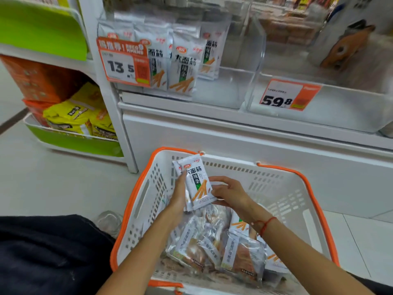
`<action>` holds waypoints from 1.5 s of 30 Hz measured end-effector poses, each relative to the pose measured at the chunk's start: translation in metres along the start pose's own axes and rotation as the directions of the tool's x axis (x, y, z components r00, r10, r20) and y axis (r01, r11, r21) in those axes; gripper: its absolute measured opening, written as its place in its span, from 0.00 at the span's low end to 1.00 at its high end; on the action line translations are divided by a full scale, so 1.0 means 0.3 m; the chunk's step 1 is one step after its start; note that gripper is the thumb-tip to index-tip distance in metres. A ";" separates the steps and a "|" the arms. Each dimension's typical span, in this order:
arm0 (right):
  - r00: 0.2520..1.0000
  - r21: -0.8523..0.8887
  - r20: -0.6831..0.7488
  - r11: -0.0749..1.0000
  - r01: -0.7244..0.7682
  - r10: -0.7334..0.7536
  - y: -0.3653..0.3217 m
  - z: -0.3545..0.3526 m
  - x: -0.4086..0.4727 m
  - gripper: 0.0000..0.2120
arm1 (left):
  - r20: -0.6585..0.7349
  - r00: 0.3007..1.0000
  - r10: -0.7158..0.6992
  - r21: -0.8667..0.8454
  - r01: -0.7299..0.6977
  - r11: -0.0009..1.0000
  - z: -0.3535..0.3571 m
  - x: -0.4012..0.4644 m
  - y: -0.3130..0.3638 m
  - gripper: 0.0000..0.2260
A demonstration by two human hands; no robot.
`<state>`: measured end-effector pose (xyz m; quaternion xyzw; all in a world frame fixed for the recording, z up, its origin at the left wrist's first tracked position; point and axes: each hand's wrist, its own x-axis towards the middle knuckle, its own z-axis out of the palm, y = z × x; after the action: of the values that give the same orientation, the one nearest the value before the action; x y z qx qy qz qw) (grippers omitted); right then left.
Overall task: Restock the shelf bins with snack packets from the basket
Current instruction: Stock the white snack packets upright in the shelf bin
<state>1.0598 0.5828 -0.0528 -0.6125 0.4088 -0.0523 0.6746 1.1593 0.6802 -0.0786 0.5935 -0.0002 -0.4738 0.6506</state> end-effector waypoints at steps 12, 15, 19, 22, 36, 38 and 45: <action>0.896 -0.388 0.089 0.813 0.434 -0.436 -0.331 0.042 -0.061 0.18 | 0.015 0.909 0.418 0.017 -0.418 0.908 0.072 -0.089 0.277 0.17; 0.836 -0.426 0.138 0.730 0.534 -0.531 -0.415 0.060 -0.073 0.16 | 0.122 0.854 0.506 0.007 -0.511 0.860 0.114 -0.122 0.365 0.15; 0.800 -0.444 0.134 0.686 0.576 -0.585 -0.532 0.043 -0.084 0.12 | 0.134 0.794 0.593 0.108 -0.606 0.788 0.174 -0.141 0.474 0.16; 0.730 -0.374 0.110 0.652 0.659 -0.675 -0.634 0.009 -0.130 0.07 | 0.128 0.733 0.668 0.257 -0.675 0.692 0.201 -0.149 0.568 0.14; 0.399 -0.688 -0.065 0.330 0.646 -0.915 -0.898 -0.061 -0.042 0.17 | 0.517 0.496 0.698 0.554 -0.815 0.169 0.206 -0.172 1.112 0.18; 0.437 -0.729 -0.104 0.368 0.578 -0.894 -0.923 -0.044 0.020 0.16 | 0.509 0.490 0.707 0.610 -0.786 0.105 0.206 -0.109 1.137 0.16; 0.799 -0.675 -0.243 0.687 0.268 -0.550 -1.004 0.003 0.247 0.21 | 0.456 0.543 0.705 0.885 -0.357 -0.298 0.300 0.038 1.200 0.20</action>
<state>1.2389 0.4677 0.1726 -0.8459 0.3890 -0.2038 0.3028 1.3369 0.5484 0.2197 0.8356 -0.5007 0.1036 0.2008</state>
